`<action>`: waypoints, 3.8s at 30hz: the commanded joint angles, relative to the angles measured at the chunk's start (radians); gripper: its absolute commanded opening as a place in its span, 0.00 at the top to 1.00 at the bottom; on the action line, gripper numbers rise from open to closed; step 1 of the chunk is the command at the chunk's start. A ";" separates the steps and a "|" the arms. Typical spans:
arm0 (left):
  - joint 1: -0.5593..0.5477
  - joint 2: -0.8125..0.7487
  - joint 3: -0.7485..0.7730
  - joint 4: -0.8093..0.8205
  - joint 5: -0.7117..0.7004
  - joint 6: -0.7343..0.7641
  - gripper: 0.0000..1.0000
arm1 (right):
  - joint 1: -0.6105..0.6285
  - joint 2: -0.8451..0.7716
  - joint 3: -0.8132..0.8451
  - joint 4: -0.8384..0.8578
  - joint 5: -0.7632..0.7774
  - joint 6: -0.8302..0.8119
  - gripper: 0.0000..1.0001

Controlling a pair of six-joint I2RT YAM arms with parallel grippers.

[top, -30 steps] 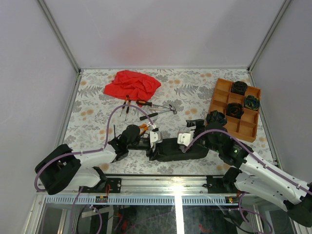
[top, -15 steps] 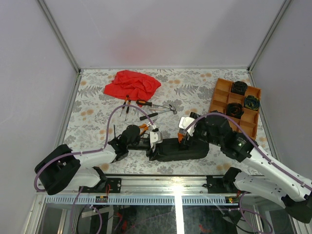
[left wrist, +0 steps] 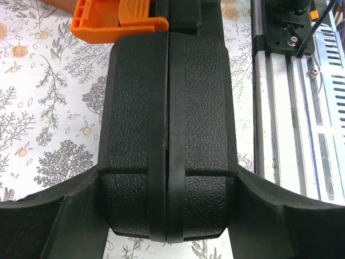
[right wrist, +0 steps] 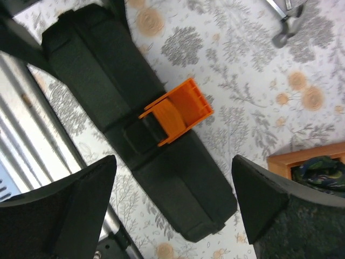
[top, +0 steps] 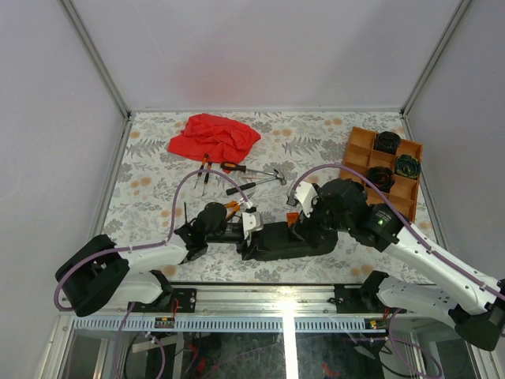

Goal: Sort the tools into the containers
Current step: Adjust the storage box at the center of the board.

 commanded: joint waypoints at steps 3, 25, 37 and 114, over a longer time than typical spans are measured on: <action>0.015 -0.039 -0.009 0.015 -0.025 0.033 0.33 | -0.003 0.002 0.006 -0.041 -0.039 -0.031 0.00; 0.015 -0.047 -0.016 -0.017 0.128 0.232 0.33 | -0.002 0.107 -0.093 -0.041 -0.341 -0.412 0.15; 0.016 -0.029 -0.008 -0.011 0.117 0.226 0.00 | -0.003 0.138 -0.090 -0.040 -0.344 -0.361 0.54; 0.037 -0.187 0.211 -0.606 -0.875 -0.844 0.00 | -0.003 -0.080 -0.667 0.781 0.380 1.204 0.20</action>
